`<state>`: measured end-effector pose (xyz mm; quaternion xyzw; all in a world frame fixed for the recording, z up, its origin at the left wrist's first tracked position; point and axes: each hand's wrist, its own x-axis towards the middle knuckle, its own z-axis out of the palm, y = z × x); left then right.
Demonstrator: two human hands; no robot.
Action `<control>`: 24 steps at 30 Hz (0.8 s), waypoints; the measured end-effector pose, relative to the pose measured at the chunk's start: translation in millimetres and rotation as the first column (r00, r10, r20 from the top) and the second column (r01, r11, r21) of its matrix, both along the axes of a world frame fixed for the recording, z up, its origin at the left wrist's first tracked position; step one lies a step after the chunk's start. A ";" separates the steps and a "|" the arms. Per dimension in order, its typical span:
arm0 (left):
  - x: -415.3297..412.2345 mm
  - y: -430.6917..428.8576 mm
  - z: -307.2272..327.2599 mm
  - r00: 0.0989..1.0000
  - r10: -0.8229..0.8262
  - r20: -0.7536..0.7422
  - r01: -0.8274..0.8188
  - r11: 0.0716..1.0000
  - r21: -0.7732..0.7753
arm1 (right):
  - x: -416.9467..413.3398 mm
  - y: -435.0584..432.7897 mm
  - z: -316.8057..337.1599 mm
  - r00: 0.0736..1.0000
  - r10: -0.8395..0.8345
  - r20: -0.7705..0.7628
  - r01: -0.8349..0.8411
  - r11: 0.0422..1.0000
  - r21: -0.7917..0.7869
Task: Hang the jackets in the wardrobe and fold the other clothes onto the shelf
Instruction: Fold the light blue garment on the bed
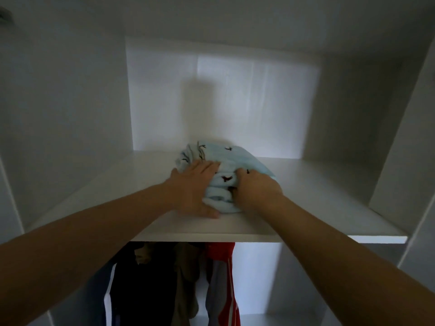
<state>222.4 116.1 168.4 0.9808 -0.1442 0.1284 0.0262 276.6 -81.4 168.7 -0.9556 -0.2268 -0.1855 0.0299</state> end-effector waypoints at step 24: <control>142.1 20.6 -18.2 0.998 0.023 -0.050 -0.032 0.982 -0.184 | 114.7 3.7 -11.7 0.975 -0.109 -0.192 0.083 0.987 -0.140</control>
